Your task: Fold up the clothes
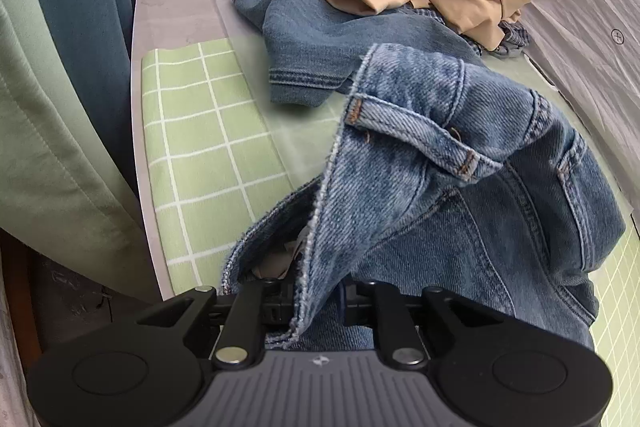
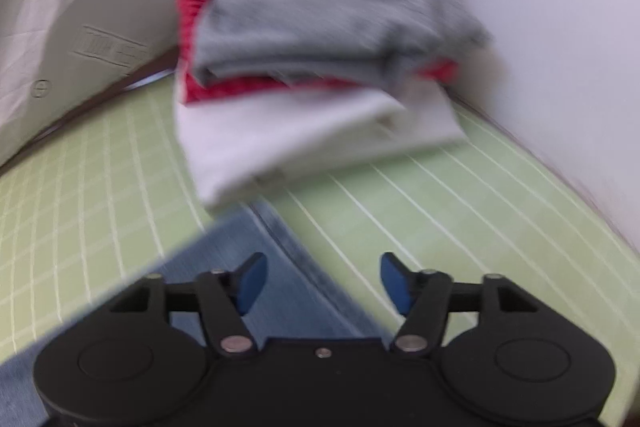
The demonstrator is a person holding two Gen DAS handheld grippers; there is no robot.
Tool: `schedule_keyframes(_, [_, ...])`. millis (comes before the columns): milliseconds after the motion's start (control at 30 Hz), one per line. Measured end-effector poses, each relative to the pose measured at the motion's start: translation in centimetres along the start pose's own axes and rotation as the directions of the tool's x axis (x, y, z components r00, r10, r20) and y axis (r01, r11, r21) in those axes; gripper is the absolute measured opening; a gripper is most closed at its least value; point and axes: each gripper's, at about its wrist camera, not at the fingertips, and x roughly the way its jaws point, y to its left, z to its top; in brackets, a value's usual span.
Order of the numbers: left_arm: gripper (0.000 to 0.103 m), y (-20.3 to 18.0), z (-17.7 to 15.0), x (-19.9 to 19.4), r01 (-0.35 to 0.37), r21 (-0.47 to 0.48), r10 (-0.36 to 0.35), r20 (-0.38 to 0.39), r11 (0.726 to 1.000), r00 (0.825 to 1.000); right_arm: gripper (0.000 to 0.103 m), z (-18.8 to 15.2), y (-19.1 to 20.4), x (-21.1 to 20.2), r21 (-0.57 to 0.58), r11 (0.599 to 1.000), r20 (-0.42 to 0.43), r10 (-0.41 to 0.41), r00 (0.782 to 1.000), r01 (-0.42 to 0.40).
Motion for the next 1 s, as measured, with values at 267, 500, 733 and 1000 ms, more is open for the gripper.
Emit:
schedule_keyframes(267, [0.022,-0.4,-0.6,0.1,0.003,0.066,-0.003,0.002,0.998,1.000,0.077,-6.4,-1.7,-3.2,0.011,0.995,-0.001,-0.104,0.995,0.104])
schedule_keyframes(500, [0.017,0.0,-0.4,0.1,0.032,0.108,-0.032,-0.002,0.994,0.999,0.082,-8.2,-1.2,-4.9,0.033,0.986,-0.008,-0.162,0.987,0.162])
schedule_keyframes(733, [0.015,0.5,-0.4,0.2,0.063,0.140,-0.064,0.003,0.988,0.998,0.083,-10.3,-0.5,-5.8,0.044,0.993,-0.021,-0.106,0.994,0.106])
schedule_keyframes(1000, [0.011,1.7,0.9,0.4,0.065,0.096,-0.066,0.007,0.993,0.998,0.005,-9.8,0.1,-6.9,-0.015,1.000,-0.006,-0.008,1.000,0.008])
